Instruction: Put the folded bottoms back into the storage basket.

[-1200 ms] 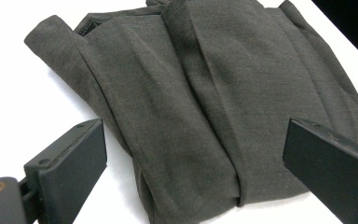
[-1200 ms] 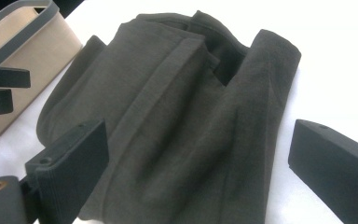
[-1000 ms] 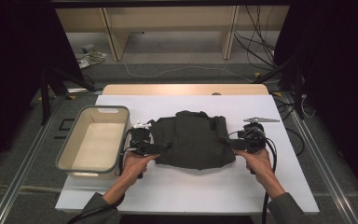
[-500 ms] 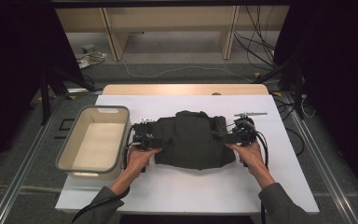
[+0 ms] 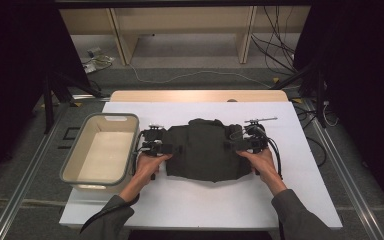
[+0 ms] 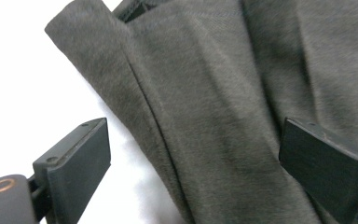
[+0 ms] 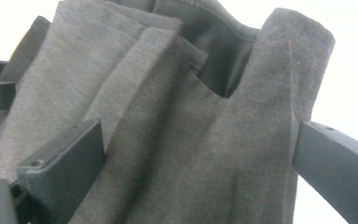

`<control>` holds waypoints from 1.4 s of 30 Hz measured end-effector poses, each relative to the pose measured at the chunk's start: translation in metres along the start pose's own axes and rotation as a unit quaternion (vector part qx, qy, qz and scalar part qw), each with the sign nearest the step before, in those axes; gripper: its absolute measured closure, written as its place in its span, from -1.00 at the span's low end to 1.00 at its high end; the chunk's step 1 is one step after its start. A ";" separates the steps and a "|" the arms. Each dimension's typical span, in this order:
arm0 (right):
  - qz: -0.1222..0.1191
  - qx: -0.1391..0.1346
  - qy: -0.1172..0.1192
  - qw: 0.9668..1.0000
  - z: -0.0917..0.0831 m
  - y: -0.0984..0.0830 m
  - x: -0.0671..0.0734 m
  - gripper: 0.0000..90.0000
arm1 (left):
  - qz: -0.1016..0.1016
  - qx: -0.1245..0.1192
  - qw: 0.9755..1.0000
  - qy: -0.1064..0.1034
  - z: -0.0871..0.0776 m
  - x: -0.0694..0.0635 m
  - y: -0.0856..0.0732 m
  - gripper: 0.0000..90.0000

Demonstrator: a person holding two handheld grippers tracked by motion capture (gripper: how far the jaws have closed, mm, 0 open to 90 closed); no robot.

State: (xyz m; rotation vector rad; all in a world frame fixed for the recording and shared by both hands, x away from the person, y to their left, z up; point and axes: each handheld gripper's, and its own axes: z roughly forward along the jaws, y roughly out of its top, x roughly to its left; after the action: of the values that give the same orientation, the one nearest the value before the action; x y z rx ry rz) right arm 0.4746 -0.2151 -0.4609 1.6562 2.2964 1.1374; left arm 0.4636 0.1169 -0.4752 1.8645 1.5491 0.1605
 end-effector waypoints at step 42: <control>0.018 0.061 0.070 0.996 0.029 0.000 0.003 0.41 | 0.036 0.044 0.995 -0.078 0.023 -0.025 0.001 0.66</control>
State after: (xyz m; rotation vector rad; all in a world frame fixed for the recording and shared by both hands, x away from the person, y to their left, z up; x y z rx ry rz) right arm 0.4874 -0.1972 -0.4806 1.7166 2.4767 1.1778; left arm 0.4686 0.0848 -0.4837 1.9539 1.4033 -0.0200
